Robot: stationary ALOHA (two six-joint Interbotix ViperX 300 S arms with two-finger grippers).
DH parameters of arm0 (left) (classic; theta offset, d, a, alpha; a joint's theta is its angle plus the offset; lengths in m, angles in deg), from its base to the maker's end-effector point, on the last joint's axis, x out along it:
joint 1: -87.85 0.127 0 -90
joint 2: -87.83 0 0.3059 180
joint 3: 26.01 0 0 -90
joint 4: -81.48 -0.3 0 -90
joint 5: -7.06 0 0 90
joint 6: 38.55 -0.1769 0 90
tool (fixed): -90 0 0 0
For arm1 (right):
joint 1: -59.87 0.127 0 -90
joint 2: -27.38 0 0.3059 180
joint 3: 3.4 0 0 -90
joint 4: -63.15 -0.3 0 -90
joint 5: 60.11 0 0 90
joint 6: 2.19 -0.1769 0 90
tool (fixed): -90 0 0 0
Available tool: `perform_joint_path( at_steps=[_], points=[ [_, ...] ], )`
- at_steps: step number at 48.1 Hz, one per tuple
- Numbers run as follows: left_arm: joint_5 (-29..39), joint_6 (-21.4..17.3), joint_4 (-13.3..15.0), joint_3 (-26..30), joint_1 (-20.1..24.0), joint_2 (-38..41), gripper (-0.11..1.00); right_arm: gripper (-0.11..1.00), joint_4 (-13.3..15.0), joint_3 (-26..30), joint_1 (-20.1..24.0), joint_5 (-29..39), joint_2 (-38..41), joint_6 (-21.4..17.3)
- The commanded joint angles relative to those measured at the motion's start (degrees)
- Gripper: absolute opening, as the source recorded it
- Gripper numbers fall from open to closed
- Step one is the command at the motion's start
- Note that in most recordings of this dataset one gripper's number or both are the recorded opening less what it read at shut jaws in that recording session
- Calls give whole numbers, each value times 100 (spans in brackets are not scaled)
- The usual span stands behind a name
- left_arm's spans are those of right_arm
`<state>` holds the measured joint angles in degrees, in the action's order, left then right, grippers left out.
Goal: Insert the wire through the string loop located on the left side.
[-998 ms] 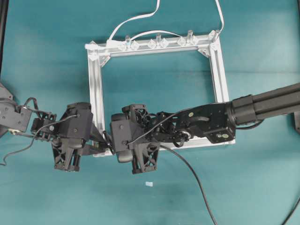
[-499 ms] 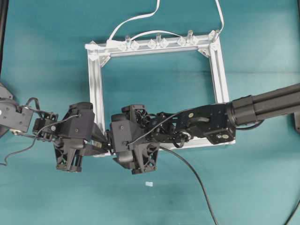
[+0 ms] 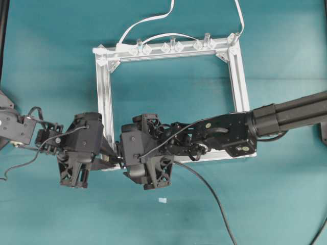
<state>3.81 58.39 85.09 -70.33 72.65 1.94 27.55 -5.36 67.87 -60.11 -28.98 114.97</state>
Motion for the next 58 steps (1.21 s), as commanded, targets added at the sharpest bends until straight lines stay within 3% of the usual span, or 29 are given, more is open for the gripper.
perform_joint_path(
  at_steps=[1, 27, 58],
  points=[
    [44, 44, 0, -9, -97, -193, 22, 90, 9, 9, 26, -44, -255, 0],
    [536, 826, 9, -817, -264, -1354, 22, 89, 18, -88, 26, -70, -308, 0],
    [1890, 817, 18, -1336, -308, -2654, 22, 89, 18, -88, 35, -70, -308, 0]
  ],
)
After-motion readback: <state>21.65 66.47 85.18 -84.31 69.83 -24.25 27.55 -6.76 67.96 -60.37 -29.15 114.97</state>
